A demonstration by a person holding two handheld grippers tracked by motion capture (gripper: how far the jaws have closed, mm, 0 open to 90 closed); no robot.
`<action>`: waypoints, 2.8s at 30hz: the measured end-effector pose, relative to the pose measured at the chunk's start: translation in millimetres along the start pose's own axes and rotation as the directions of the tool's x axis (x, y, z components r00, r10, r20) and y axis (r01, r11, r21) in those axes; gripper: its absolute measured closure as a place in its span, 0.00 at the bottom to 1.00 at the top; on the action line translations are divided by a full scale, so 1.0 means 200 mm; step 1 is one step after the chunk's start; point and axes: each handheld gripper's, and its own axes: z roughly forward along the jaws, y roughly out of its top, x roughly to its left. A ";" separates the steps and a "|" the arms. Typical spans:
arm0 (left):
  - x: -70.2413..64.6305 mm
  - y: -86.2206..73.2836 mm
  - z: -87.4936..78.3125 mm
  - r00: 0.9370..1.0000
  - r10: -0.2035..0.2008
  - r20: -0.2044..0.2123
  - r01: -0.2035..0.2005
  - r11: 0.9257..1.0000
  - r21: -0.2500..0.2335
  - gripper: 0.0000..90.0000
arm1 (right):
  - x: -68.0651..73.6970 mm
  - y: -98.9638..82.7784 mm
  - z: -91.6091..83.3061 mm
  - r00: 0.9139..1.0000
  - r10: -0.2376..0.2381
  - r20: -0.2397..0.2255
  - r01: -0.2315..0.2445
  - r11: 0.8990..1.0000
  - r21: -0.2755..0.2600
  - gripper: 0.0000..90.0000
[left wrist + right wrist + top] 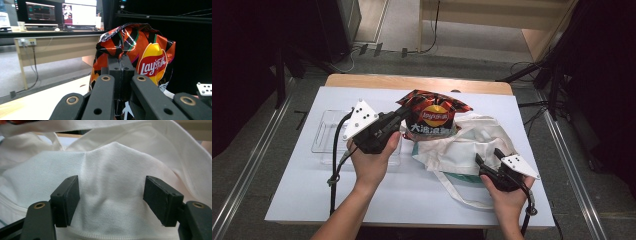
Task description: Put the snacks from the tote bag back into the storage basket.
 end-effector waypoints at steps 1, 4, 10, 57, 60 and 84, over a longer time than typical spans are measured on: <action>0.01 0.00 -0.01 1.000 0.000 -0.005 0.000 1.000 -0.001 1.00 | 0.00 0.00 0.01 1.000 -0.004 0.005 0.004 1.000 0.002 0.33; 0.04 0.01 -0.03 1.000 -0.010 -0.010 0.010 1.000 0.002 1.00 | 0.00 -0.01 0.01 1.000 -0.005 0.007 0.005 1.000 0.005 0.33; 0.08 0.01 -0.06 1.000 -0.011 -0.020 0.011 1.000 0.002 1.00 | 0.01 -0.01 -0.03 1.000 -0.019 0.003 0.019 1.000 0.015 0.33; 0.48 -0.01 -0.44 0.985 -0.058 -0.165 0.058 0.998 -0.005 1.00 | 0.03 -0.04 -0.14 1.000 -0.003 -0.030 0.004 1.000 0.011 0.12; 0.50 -0.03 -0.46 0.983 -0.060 -0.174 0.061 0.998 0.002 1.00 | 0.03 -0.04 -0.14 1.000 -0.006 -0.031 0.006 1.000 0.012 0.12; 0.64 -0.17 -0.55 0.976 -0.060 -0.211 0.076 0.995 0.065 1.00 | 0.01 -0.03 -0.17 1.000 -0.002 -0.006 0.002 1.000 -0.020 0.12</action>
